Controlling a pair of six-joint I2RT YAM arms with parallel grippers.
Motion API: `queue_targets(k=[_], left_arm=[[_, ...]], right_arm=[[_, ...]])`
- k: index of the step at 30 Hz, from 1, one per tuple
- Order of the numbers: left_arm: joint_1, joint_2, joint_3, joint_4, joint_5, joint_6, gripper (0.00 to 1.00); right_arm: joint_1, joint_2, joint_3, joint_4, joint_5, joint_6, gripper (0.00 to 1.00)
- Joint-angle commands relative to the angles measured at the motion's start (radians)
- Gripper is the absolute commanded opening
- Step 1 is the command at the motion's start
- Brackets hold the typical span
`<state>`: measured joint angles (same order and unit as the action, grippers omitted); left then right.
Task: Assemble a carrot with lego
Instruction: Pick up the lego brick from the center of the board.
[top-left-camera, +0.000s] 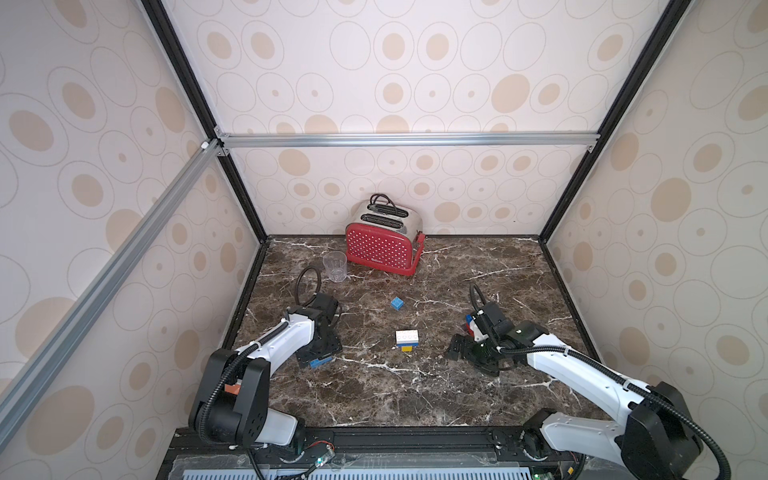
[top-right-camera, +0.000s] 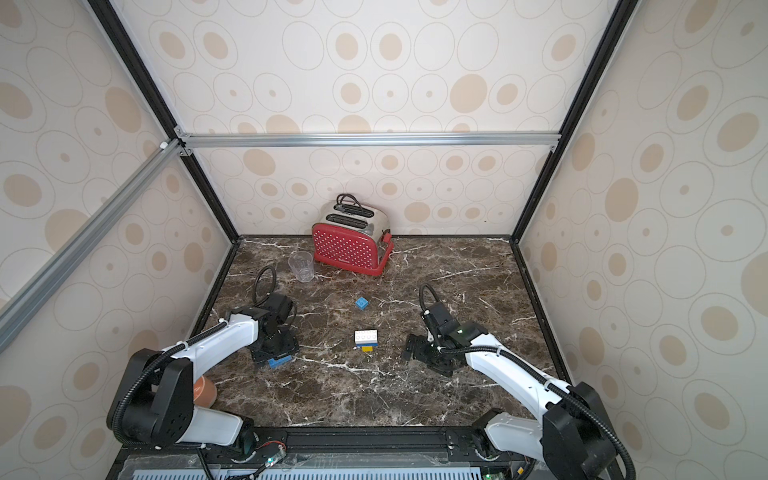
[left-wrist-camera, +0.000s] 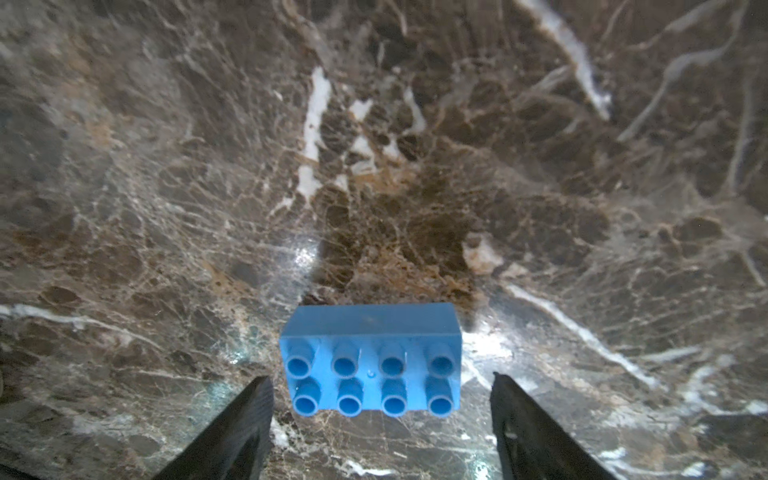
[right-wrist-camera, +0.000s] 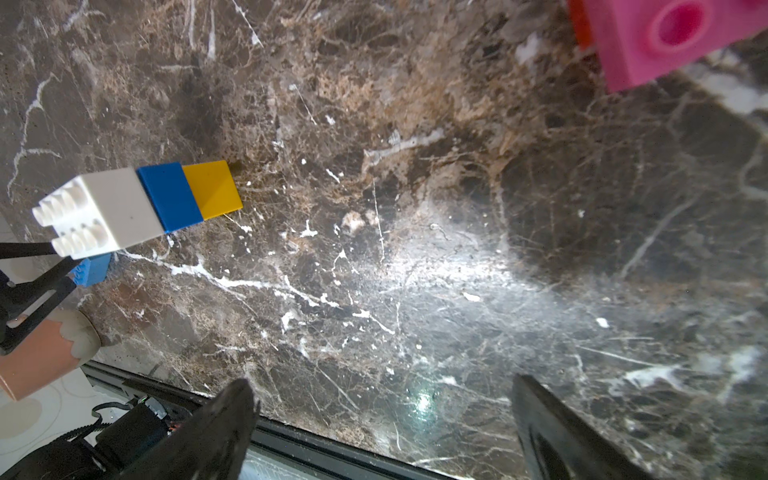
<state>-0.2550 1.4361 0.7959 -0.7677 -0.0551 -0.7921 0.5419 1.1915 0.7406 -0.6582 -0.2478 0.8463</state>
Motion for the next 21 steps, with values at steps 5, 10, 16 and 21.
queue_targets(k=[5, 10, 16, 21], left_arm=[[0.018, 0.035, 0.007, 0.008, -0.019, 0.023, 0.77], [0.025, 0.043, -0.009, 0.030, -0.015, 0.027, 0.72], [0.026, 0.015, -0.024, 0.038, -0.018, 0.027, 0.62], [0.026, 0.022, -0.018, 0.026, -0.003, 0.032, 0.55]], right_arm=[[-0.006, 0.014, 0.031, -0.007, 0.007, -0.005, 0.99], [-0.006, 0.014, 0.034, -0.009, 0.010, -0.004, 0.99], [-0.007, 0.007, 0.032, -0.009, 0.018, -0.001, 0.99], [-0.007, 0.016, 0.033, -0.001, 0.015, 0.003, 0.99]])
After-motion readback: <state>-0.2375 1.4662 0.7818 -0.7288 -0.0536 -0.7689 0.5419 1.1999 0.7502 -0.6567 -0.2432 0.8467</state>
